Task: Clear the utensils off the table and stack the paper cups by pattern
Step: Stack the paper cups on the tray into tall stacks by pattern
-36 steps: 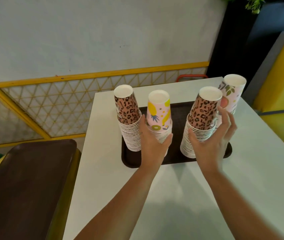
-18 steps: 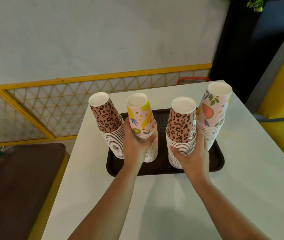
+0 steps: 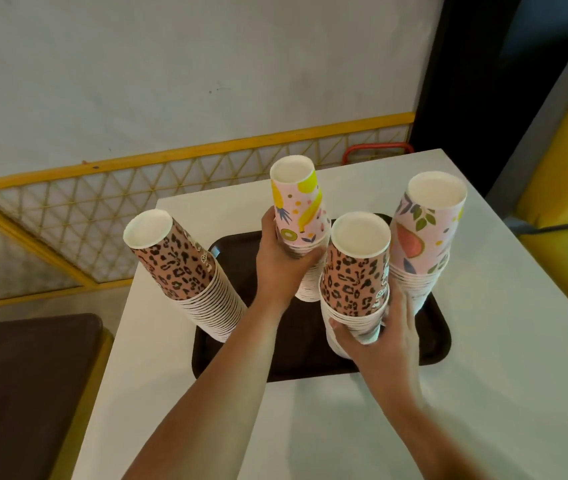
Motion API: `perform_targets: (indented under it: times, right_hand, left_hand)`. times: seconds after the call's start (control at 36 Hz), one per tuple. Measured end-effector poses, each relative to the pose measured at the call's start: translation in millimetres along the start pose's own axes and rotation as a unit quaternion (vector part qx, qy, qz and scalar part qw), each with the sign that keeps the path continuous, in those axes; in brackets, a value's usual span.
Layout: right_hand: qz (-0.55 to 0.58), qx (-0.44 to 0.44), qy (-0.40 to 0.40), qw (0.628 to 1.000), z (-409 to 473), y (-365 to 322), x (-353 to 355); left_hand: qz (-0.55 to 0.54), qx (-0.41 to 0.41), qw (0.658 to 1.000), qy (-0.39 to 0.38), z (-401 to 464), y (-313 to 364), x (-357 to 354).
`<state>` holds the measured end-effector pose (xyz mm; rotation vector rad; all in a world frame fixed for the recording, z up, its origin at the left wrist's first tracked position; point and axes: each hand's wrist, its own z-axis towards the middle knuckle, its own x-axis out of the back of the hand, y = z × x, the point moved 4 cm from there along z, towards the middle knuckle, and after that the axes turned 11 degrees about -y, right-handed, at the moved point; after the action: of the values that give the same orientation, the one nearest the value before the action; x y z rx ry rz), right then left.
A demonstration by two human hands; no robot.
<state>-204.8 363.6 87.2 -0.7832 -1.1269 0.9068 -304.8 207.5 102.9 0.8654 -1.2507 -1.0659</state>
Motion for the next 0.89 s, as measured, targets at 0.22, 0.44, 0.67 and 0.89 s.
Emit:
perform_targets:
  times: [0.22, 0.44, 0.67, 0.89]
  right_hand:
    - [-0.018, 0.003, 0.019, 1.0, 0, 5, -6]
    - [-0.025, 0.011, 0.033, 0.999, 1, 3, -11]
    - [-0.011, -0.02, 0.009, 1.0, -5, 6, -13]
    - [-0.022, -0.085, -0.013, 0.996, -25, 27, -25]
  left_hand:
    - [-0.04, 0.008, 0.999, -0.022, 23, 7, -13]
    - [-0.031, 0.014, 0.999, -0.028, 27, 8, -14]
    - [0.099, -0.014, 0.993, 0.055, -35, 10, 10]
    - [0.207, -0.138, 0.942, 0.227, -146, 6, 40]
